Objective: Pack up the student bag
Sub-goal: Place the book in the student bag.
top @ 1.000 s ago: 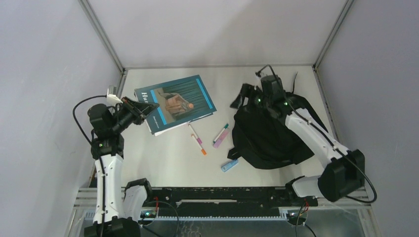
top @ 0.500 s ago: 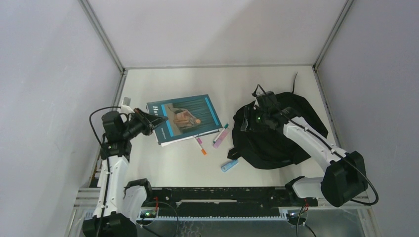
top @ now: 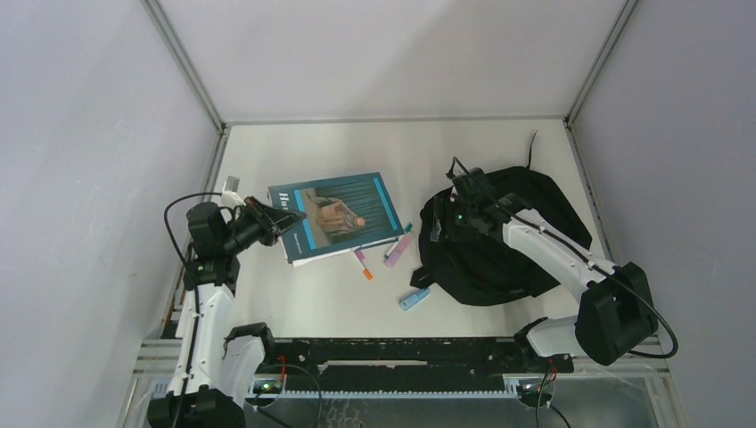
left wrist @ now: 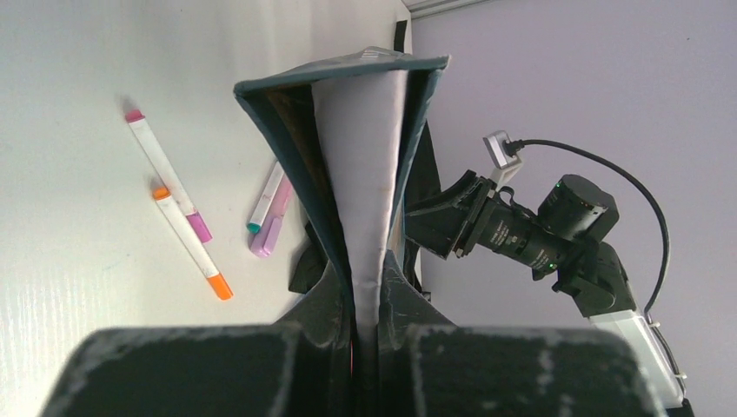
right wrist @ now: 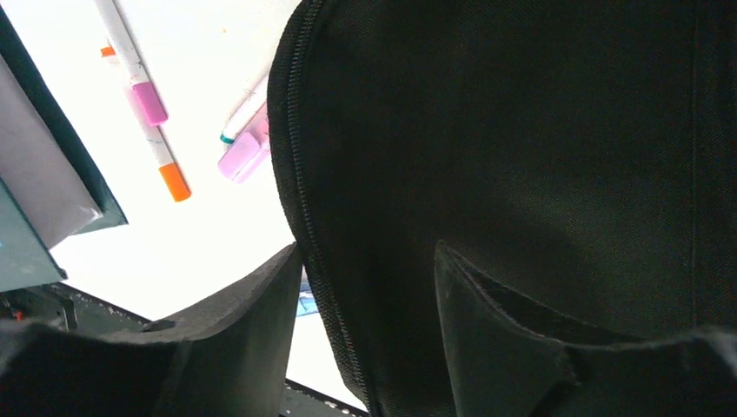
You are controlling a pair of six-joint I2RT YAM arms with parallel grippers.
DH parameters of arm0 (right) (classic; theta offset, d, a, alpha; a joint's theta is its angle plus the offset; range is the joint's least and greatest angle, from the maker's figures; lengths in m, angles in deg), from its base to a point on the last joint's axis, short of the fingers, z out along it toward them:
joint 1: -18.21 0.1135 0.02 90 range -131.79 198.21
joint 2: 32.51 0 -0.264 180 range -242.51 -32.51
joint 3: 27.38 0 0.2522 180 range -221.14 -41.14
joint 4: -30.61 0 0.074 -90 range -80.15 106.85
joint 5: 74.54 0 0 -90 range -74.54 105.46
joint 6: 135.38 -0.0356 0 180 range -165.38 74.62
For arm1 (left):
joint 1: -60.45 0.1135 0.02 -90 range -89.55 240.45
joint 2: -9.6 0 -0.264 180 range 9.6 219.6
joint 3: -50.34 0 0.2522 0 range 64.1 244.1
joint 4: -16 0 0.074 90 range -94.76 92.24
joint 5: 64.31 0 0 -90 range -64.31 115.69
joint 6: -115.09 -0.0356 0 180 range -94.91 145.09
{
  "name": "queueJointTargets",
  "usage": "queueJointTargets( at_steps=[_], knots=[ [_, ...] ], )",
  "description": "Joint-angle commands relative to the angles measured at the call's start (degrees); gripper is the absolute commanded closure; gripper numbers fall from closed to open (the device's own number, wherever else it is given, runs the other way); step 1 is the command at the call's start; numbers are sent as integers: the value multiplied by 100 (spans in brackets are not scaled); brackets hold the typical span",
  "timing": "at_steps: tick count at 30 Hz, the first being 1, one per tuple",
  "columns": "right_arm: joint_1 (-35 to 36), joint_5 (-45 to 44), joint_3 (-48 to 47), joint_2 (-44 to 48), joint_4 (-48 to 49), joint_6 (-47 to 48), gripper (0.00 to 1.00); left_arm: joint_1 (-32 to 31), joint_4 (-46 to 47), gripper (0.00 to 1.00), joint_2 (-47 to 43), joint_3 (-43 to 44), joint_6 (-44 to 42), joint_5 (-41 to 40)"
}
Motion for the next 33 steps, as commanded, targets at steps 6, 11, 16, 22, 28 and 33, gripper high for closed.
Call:
queueJointTargets(
  at_steps=[6, 11, 16, 22, 28, 33],
  knots=[
    [58, -479, -23, 134, 88, 8, 82, -212, 410, 100, -59, -117, 191, 16],
    [-210, -816, -98, 898, -134, -181, 100, -548, 556, 100, -79, -131, 480, -171],
    [-576, -865, -145, 1807, -179, -393, 100, -1346, 926, 100, -85, -123, 1024, -734],
    [-614, -1067, -414, 2217, -235, -611, 100, -2367, 2256, 100, 434, -359, 1918, -1407],
    [-686, -1262, -546, 2318, -112, -750, 100, -3415, 2839, 100, 1287, -198, 2407, -2545],
    [-777, -1162, -676, 2318, -27, -790, 100, -4118, 3047, 100, 2365, 280, 2565, -3050]
  ],
)
